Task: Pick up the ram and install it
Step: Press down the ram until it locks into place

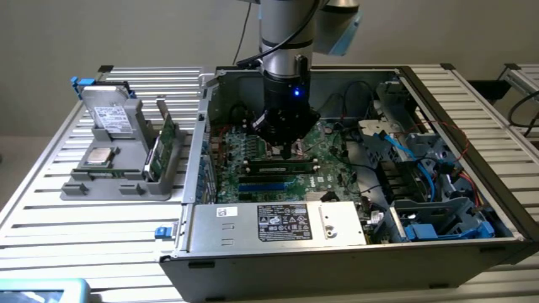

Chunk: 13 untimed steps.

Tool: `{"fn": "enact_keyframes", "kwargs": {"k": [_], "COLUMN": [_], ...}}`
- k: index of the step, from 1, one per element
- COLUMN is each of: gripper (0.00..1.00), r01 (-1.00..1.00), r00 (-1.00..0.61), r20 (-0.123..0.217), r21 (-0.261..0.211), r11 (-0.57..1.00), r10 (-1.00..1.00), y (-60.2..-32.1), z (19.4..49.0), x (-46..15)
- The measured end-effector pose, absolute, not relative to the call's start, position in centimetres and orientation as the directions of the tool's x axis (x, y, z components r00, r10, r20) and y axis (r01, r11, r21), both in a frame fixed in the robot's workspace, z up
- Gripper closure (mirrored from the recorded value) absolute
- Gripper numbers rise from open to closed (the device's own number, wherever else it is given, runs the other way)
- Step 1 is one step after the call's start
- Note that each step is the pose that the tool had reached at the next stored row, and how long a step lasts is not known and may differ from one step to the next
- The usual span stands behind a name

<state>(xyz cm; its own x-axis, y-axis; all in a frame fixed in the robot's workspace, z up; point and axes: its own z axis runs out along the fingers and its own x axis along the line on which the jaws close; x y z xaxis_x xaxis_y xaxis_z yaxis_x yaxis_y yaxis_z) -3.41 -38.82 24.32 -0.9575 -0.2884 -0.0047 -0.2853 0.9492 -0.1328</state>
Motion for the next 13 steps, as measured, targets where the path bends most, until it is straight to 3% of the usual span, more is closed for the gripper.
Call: {"fn": "enact_keyframes", "kwargs": {"k": [13], "gripper": [0.89], "r01": [-0.14], "r00": [-0.989], "r20": [-0.03], "r21": [-0.139], "r11": [0.98], "r10": [-0.145], "y": [-38.82], "z": [24.32], "x": [-3.42]}}
